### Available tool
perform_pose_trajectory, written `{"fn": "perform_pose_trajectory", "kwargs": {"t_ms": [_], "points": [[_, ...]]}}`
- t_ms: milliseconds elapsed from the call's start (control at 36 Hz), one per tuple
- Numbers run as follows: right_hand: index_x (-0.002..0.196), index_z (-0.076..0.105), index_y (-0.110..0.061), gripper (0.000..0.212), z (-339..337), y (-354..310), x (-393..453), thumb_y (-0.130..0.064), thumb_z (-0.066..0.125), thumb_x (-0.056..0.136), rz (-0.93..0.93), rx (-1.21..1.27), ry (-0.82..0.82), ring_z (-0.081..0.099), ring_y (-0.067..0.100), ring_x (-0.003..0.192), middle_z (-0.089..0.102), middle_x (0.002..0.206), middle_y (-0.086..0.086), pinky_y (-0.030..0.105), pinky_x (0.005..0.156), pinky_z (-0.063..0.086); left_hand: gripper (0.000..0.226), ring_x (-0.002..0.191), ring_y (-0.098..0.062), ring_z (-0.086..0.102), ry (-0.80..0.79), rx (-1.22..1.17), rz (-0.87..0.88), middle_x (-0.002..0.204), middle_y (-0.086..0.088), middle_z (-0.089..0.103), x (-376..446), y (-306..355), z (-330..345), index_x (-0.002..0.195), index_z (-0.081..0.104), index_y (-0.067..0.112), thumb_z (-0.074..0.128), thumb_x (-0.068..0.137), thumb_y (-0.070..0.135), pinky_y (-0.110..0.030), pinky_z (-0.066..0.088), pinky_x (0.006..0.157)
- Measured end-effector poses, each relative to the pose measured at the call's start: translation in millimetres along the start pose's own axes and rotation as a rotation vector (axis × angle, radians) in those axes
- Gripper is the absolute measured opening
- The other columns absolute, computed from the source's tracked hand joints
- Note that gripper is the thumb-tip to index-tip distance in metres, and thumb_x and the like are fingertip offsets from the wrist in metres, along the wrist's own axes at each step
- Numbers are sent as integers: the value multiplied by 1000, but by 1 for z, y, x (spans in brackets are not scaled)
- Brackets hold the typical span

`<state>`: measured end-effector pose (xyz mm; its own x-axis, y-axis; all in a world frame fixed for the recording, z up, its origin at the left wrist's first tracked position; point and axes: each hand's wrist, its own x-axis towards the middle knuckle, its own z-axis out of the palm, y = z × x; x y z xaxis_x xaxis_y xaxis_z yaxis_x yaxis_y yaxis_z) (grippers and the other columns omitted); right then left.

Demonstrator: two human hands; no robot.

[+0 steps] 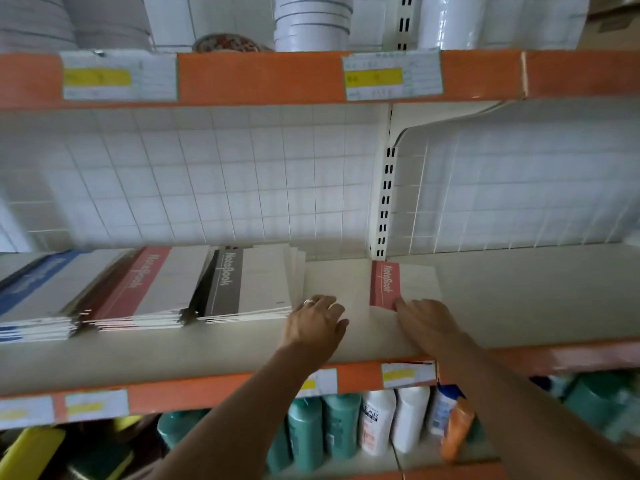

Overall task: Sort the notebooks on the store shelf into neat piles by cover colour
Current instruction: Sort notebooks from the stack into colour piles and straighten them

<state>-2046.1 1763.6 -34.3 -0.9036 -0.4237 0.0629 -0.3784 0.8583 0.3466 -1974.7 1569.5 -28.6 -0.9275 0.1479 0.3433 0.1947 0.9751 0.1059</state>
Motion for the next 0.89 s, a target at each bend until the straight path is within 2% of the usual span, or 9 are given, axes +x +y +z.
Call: {"fn": "perform_pose_trajectory", "kwargs": {"t_ms": [83,139,222,333,444,556,639,778,889], "points": [[133,41,-13,37,0,2,-3,-25,45,99,40,107,-19,54,25,113,54,125,10,33,87,46,28,123,-20,52,52,16,27,133,1,57,-1,-1,-5,118,65,20,53,95,30,-33,45,93],[136,38,-15,40,-2,2,-4,-27,45,99,48,118,-16,49,24,116,49,126,9,32,87,44,16,96,-21,67,136,13,74,107,0,70,0,-4,-11,93,74,19,71,78,25,-31,55,71],[136,42,-16,38,-14,-2,-3,-14,40,98,52,90,99,51,20,112,53,122,6,29,83,44,12,78,-18,70,217,39,89,88,3,72,0,-12,-20,76,74,21,76,65,25,-26,55,58],[144,33,-18,52,-52,-19,-4,-1,36,94,28,166,202,53,20,116,53,132,2,31,84,46,15,82,-20,70,247,109,77,90,0,73,-7,-32,-37,77,74,18,81,64,23,-28,55,69],[146,24,-28,69,-92,-48,1,6,37,87,-49,285,278,56,24,113,49,138,1,34,78,48,14,87,-22,69,258,172,4,94,-2,73,-20,-66,-55,79,74,18,67,71,27,-33,55,77],[153,7,-27,80,-127,-94,13,7,39,88,-115,237,305,43,24,131,26,155,3,35,92,48,26,89,-22,68,263,198,-61,95,-2,72,-39,-112,-75,79,73,18,51,78,32,-34,53,79],[153,5,-27,75,-155,-139,22,3,37,93,-172,236,350,36,23,137,21,158,3,35,97,44,36,91,-24,66,264,227,-104,94,-4,71,-56,-154,-93,82,72,16,40,84,32,-36,51,82],[153,9,-26,78,-183,-219,43,8,39,90,-306,273,425,35,23,137,24,156,4,33,97,43,36,131,-20,42,178,345,-245,137,-1,53,-84,-223,-116,122,61,19,38,100,35,-36,26,110],[153,11,-24,81,-196,-272,55,12,37,86,-377,309,414,34,22,137,25,156,3,33,98,41,35,127,-17,43,195,345,-320,135,1,53,-100,-267,-130,127,54,22,35,100,33,-32,27,106]]}}
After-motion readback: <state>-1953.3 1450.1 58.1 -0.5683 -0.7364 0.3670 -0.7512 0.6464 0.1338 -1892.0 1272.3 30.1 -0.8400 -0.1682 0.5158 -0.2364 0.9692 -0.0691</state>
